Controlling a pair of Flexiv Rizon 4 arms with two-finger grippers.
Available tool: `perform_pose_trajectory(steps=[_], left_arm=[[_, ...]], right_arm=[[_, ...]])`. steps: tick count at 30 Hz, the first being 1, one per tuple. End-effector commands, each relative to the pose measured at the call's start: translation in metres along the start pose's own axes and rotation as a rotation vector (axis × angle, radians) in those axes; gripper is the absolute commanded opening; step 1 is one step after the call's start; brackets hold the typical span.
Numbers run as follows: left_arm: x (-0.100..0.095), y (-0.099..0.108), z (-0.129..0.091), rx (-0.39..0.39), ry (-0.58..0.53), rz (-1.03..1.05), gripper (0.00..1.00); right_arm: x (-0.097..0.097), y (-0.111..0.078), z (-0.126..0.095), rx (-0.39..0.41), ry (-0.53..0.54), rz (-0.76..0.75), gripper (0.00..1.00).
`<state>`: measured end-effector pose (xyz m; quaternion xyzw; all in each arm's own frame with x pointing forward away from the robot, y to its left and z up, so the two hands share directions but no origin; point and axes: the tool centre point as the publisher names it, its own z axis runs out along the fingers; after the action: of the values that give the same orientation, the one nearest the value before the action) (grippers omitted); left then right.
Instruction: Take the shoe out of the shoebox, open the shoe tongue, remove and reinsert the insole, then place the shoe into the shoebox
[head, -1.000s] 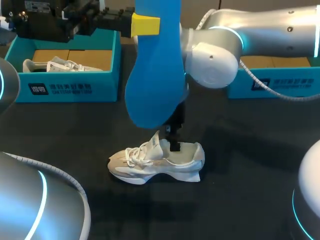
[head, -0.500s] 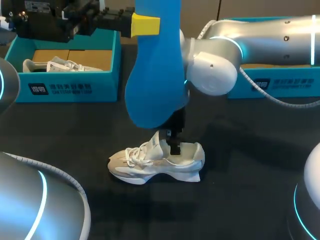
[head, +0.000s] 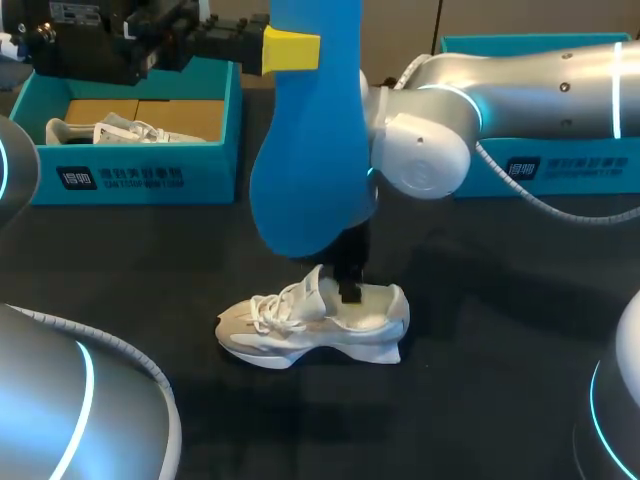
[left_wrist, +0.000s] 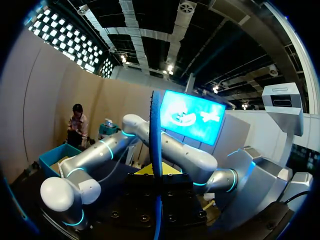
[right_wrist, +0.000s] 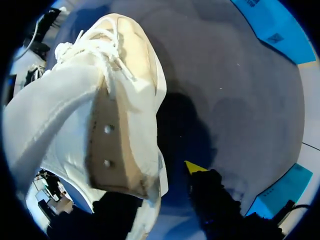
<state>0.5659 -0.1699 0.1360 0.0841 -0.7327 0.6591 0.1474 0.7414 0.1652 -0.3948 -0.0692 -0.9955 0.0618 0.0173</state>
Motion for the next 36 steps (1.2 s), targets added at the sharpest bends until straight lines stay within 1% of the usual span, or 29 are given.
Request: perform_pose_trajectory(steps=[1, 6, 9, 19, 25, 29, 31, 36], left_arm=[[0.0, -0.001, 0.001, -0.004, -0.001, 0.0, 0.0], [0.0, -0.001, 0.001, -0.004, -0.001, 0.0, 0.0], [0.0, -0.001, 0.001, -0.004, -0.001, 0.0, 0.0], [0.0, -0.001, 0.001, -0.004, -0.001, 0.0, 0.0], [0.0, -0.001, 0.001, -0.004, -0.001, 0.0, 0.0], [0.0, -0.001, 0.001, -0.004, -0.001, 0.0, 0.0], [0.0, -0.001, 0.001, -0.004, -0.001, 0.0, 0.0], [0.0, -0.001, 0.001, -0.004, -0.001, 0.0, 0.0]], right_arm=[[0.004, -0.002, -0.006, 0.007, -0.01, 0.005, 0.0], [0.005, -0.006, -0.012, 0.011, -0.007, 0.0, 0.0], [0.008, -0.007, -0.017, 0.018, 0.014, -0.006, 0.0], [0.03, -0.013, -0.045, -0.012, 0.066, 0.052, 0.0], [0.04, -0.016, -0.066, -0.022, 0.091, 0.132, 0.0], [0.049, -0.016, -0.073, -0.033, 0.13, 0.188, 0.0], [0.054, -0.016, -0.074, -0.039, 0.143, 0.244, 0.0], [0.068, -0.015, -0.081, -0.102, 0.143, 0.433, 0.0]])
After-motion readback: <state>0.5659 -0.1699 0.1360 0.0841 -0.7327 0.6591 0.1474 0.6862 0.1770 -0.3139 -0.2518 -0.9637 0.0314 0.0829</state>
